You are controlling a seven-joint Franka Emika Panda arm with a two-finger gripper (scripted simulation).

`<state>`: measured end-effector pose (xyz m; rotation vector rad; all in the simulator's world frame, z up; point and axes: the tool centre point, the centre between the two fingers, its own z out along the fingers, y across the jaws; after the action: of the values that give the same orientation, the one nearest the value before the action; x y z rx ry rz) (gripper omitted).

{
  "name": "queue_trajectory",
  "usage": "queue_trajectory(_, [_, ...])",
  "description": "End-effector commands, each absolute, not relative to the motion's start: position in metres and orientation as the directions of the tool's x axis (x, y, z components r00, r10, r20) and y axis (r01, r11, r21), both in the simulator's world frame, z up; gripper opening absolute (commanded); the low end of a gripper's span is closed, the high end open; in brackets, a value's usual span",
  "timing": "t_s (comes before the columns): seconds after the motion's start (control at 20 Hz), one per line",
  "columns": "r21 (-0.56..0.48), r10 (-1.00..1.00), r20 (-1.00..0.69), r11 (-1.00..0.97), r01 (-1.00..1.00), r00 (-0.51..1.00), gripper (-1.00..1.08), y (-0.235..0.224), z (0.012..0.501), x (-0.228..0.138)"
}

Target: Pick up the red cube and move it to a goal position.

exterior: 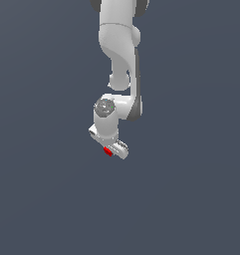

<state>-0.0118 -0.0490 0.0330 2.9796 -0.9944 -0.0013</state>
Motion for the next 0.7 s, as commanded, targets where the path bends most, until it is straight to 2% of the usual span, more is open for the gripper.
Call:
queue_trajectory(0.0, [0.0,-0.6,0.0,-0.8,-0.6,0.8,-1.0,-0.037,0.037,-0.025])
queue_trajectory(0.65, [0.0,-0.6,0.0,-0.8,-0.6,0.8,-1.0,0.002,0.05,-0.069])
